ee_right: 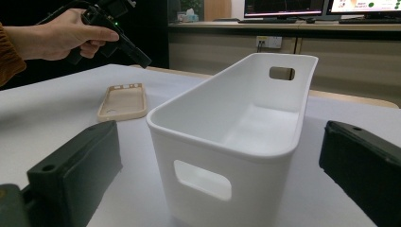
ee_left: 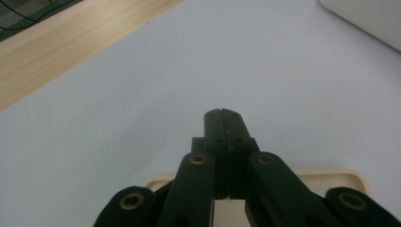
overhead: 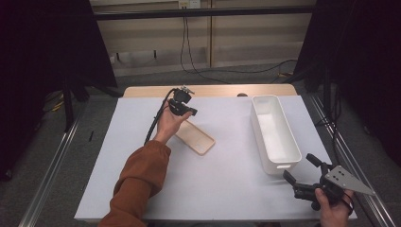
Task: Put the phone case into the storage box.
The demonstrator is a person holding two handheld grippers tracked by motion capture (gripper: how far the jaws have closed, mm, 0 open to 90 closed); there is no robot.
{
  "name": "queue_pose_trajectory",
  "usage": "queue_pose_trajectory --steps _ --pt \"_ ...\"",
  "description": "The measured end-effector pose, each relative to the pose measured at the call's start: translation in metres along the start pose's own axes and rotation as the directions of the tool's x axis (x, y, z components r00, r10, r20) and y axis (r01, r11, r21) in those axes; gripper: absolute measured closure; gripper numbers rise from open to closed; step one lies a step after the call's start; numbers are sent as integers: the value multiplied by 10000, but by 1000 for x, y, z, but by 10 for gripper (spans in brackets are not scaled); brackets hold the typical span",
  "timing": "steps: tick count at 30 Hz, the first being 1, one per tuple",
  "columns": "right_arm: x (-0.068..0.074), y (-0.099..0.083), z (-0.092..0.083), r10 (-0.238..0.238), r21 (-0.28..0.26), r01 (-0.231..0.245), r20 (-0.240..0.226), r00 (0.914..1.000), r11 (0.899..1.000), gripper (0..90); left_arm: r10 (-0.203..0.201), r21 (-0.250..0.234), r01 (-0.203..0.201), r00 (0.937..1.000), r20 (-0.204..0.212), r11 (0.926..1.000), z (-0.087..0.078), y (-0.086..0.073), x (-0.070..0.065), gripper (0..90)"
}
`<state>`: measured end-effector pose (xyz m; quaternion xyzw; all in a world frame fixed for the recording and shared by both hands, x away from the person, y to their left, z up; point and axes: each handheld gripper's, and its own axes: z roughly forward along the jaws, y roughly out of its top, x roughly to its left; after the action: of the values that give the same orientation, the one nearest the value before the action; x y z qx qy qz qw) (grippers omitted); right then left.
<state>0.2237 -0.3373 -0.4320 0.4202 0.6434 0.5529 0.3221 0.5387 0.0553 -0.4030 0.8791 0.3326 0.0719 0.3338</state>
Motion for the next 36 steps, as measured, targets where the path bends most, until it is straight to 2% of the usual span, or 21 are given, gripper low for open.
queue_pose_trajectory --steps 1,3,4,6,8,9,12,16,18,19,21,25,26,31,33,36 --pt "0 0 0 -23 6 23 -10 10000 10000 0 21 196 -20 10000 -46 9998 2 1 1 900" --pt "1 0 0 30 -24 -30 -2 10000 10000 0 -28 198 30 10000 -88 9998 4 1 2 900" --pt "1 0 1 9 -11 -9 -14 10000 10000 0 -180 176 181 9998 -29 9997 5 1 2 900" --pt "1 0 0 -35 -3 35 -16 10000 10000 0 -138 363 143 9998 -133 9992 8 1 4 900" --pt "0 0 0 -58 16 58 -17 10000 10000 0 -404 602 410 9991 -120 9973 15 0 4 900" --pt "0 0 0 -61 10 61 -24 10000 10000 0 -284 692 302 9993 -259 9971 16 -1 4 900" --pt "0 0 0 -68 16 68 -38 10000 10000 0 -368 701 386 9990 -264 9968 18 -2 5 900" --pt "0 0 0 -49 13 50 -35 10000 10000 0 -156 1079 187 9994 -296 9940 23 -6 7 900" --pt "0 0 0 -64 21 64 -37 10000 10000 0 -305 1063 334 9991 -294 9938 25 -7 7 900" --pt "0 0 0 -66 21 66 -36 10000 10000 0 -169 1113 205 9993 -336 9936 25 -7 8 900" --pt "1 0 0 -66 14 66 -42 10000 10000 0 -304 1043 338 9990 -335 9940 27 -8 7 900" --pt "1 0 0 -75 24 75 -27 10000 10000 0 -88 1231 133 9993 -372 9923 29 -9 7 900" --pt "1 0 0 -62 28 62 -19 10000 10000 0 -37 1255 98 9988 -485 9920 30 -9 7 900" --pt "1 0 -1 -3 -3 3 -27 10000 10000 0 -204 1363 259 9989 -420 9903 33 -12 8 900" --pt "1 0 -1 -6 4 6 -28 10000 10000 0 -66 1410 139 9986 -524 9899 34 -13 8 900" --pt "0 0 -1 -34 9 34 -25 10000 10000 0 -63 1440 138 9986 -523 9895 34 -14 9 900"
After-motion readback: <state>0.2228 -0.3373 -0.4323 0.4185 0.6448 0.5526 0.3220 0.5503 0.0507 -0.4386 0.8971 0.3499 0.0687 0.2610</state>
